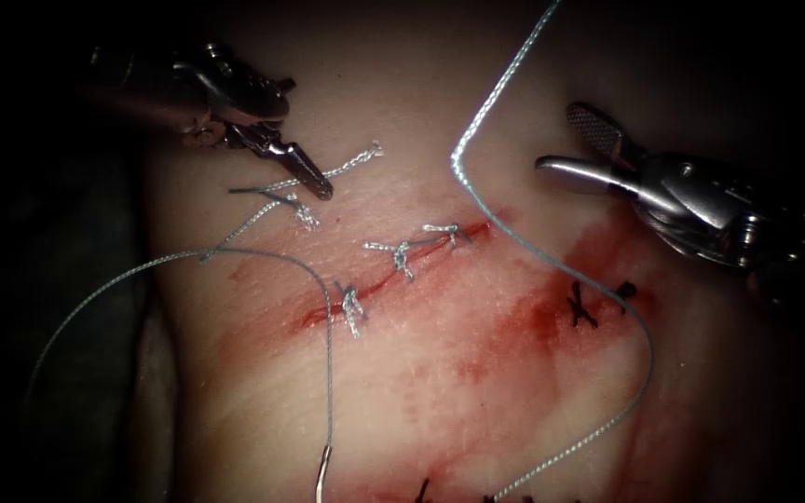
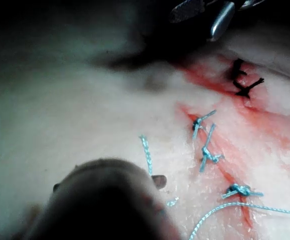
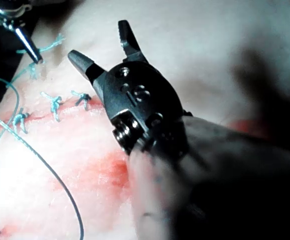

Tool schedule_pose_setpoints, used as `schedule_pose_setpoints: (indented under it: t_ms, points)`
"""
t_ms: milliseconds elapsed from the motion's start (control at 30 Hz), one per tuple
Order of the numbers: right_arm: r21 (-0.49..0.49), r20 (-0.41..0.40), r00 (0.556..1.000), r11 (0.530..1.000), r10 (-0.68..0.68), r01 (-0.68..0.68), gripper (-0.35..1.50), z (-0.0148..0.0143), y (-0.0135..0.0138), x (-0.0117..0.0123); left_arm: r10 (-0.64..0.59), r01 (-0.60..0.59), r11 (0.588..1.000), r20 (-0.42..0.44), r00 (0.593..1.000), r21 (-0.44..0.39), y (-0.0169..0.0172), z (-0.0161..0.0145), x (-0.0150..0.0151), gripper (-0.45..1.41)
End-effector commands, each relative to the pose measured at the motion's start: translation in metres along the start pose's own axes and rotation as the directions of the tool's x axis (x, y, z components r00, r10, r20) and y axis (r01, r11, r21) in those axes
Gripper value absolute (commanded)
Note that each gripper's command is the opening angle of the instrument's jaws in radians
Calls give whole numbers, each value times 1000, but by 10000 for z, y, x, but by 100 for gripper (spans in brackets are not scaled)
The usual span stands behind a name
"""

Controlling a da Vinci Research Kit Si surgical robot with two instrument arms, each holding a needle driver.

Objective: Wound Closure

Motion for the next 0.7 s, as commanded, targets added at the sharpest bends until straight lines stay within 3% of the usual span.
schedule_pose_setpoints:
  t_ms: [33, 67, 100, 267, 500, 700]
  points:
    - [58, 1, 1000, 998, -17, 17, 39, 17, -13, -1, 1, -1, 1000, 2, 1000, -3, 2, 10, 4, 137]
    - [89, 3, 1000, 996, -18, 17, -5, 21, -16, 0, -1, 1, 1000, 4, 1000, -6, 2, 12, 5, 137]
    - [131, 7, 1000, 991, -18, 17, -35, 28, -21, 1, -2, 3, 1000, 5, 1000, -7, 3, 13, 5, 137]
    - [200, 11, 1000, 980, -27, 24, -35, 73, -36, -2, -7, 7, 1000, 11, 1000, -17, 3, 25, 6, 135]
    - [122, 99, 993, 991, -70, 57, -35, 132, -44, -57, -8, 9, 999, 15, 1000, -35, 7, 30, 5, 135]
    - [121, 120, 990, 990, -80, 65, -35, 158, -50, -81, -4, 5, 999, 20, 1000, -46, 8, 38, 1, 135]
